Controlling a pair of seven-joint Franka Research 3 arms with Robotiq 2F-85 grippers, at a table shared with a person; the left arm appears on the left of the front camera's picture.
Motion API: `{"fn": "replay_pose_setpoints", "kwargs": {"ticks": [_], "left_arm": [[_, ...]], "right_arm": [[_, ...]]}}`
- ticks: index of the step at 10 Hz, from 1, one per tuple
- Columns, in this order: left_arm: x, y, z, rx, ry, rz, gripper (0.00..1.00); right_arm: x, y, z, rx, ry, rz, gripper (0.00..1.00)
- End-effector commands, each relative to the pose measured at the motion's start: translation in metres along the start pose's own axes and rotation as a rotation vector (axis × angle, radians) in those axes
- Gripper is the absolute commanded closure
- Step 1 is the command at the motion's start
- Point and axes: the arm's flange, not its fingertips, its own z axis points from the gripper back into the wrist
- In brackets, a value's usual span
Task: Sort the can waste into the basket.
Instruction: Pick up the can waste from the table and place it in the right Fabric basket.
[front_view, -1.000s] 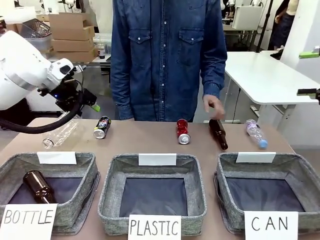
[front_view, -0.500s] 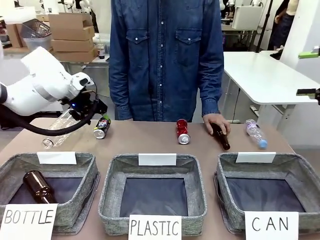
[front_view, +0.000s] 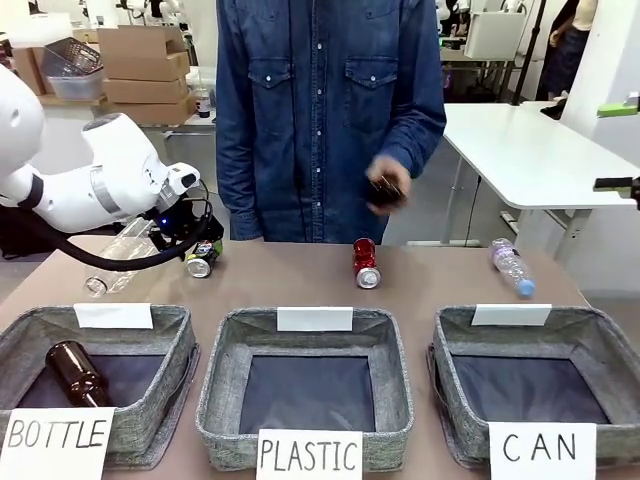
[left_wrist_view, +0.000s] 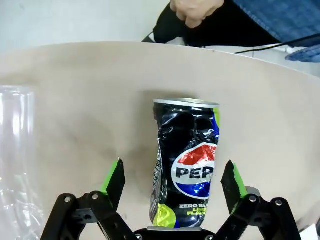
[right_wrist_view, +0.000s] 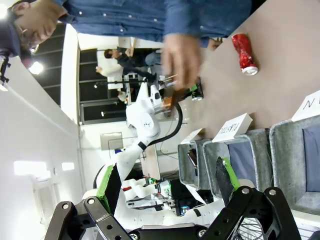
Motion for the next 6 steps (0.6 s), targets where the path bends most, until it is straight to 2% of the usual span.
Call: {"fn": "replay_pose_setpoints", "kwargs": {"ticks": [1, 2, 3, 4, 5, 6], "left_arm": [[0.0019, -0.0082, -0.0052, 0.067, -0.007, -0.022, 0.60], [0.0000, -0.0109, -0.0074, 0.064, -0.014, -0.038, 0.60], [0.0003, -0.0126, -0.0065, 0.061, -0.011, -0.043, 1.00], [0.0009, -0.0132, -0.0057, 0.062, -0.013, -0.044, 0.65], [0.0010, -0.0133, -0.0039, 0.063, -0.020, -0.044, 1.00], [0.0004, -0.0133, -0.0028, 0.065, -0.021, -0.042, 1.00]], "right_arm": [[0.0019, 0.0015, -0.0026, 0.022, -0.003, 0.017, 0.00], [0.0019, 0.0015, -0.0026, 0.022, -0.003, 0.017, 0.00], [0.0019, 0.0015, -0.0026, 0.022, -0.003, 0.017, 0.00], [0.0019, 0.0015, -0.0026, 0.022, -0.003, 0.017, 0.00], [0.0019, 0.0015, -0.0026, 0.022, -0.003, 0.017, 0.00], [0.0019, 0.0015, -0.0026, 0.022, -0.003, 0.017, 0.00]]}}
